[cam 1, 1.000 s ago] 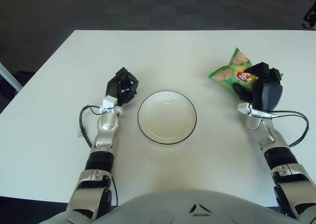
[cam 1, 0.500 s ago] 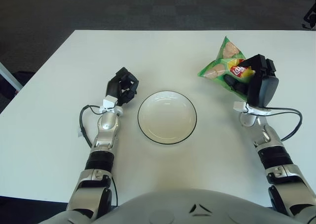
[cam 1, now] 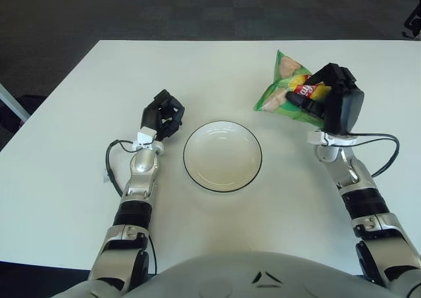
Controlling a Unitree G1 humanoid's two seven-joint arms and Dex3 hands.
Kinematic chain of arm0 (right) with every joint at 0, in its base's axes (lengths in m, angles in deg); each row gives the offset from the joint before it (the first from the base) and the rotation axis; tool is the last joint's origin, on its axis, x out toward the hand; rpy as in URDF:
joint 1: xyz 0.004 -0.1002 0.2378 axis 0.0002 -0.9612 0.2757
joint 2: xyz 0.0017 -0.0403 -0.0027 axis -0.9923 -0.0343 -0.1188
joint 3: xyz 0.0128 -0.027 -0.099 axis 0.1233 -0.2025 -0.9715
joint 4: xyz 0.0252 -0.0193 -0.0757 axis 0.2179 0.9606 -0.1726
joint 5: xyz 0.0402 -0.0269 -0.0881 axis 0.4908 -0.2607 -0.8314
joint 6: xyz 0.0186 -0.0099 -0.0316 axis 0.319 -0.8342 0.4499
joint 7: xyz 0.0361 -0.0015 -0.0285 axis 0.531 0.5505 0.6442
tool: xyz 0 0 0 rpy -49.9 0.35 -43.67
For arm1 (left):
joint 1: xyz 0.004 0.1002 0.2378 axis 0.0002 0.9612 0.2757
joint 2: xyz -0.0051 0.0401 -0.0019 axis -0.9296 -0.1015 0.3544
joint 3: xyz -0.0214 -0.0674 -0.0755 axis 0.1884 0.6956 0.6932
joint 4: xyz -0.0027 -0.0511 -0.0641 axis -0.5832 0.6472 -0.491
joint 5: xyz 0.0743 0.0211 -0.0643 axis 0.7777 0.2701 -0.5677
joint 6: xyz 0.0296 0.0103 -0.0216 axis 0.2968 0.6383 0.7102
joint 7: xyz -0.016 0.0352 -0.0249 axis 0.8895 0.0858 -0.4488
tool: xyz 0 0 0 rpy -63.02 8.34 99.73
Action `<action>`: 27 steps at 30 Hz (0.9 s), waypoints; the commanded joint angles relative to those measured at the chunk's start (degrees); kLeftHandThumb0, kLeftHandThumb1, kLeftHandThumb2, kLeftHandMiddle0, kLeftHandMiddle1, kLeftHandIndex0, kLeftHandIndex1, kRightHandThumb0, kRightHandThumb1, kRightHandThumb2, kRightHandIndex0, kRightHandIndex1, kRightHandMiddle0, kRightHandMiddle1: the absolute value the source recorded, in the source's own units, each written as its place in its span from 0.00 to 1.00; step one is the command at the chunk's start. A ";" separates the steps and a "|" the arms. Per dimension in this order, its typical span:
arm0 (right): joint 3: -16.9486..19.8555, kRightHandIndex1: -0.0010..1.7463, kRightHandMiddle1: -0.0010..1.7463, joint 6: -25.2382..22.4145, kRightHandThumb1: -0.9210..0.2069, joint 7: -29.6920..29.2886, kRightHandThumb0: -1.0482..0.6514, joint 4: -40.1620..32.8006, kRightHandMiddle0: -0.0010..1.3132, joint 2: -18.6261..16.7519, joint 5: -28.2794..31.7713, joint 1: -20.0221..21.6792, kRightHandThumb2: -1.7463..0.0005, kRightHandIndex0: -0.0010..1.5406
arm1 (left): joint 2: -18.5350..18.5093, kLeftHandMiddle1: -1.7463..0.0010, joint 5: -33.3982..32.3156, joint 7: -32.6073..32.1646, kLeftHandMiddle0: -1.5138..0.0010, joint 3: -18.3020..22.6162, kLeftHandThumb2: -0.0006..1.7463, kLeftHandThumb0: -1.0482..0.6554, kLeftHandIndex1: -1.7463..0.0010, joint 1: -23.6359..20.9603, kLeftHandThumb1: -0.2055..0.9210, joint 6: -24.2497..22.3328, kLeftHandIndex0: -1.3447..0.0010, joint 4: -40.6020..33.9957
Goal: Put the snack into the plate.
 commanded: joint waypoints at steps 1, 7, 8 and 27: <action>-0.49 1.00 1.00 2.08 0.00 2.52 0.60 -1.02 0.55 -0.49 0.99 1.41 0.95 0.55 | 0.34 0.00 0.78 -0.63 0.36 -0.34 0.17 0.46 0.00 1.27 1.00 -0.12 0.44 1.36; -2.13 1.00 1.00 2.38 0.00 7.36 0.61 -2.73 0.55 -1.18 -0.12 2.63 0.96 0.55 | 0.39 0.00 1.12 -1.58 0.37 -0.16 0.17 0.46 0.00 0.52 1.00 -0.40 0.44 1.89; -2.36 1.00 1.00 2.74 0.00 7.96 0.61 -2.79 0.55 -1.24 -0.07 2.88 0.96 0.55 | 0.40 0.00 1.20 -1.78 0.37 -0.14 0.17 0.46 0.00 0.34 1.00 -0.41 0.44 2.10; -6.71 1.00 1.00 7.70 0.00 13.51 0.62 -3.63 0.55 -4.44 -3.28 5.79 0.95 0.56 | 1.16 0.00 3.89 -8.81 0.36 0.42 0.17 0.46 0.00 -0.80 1.00 -0.71 0.43 3.50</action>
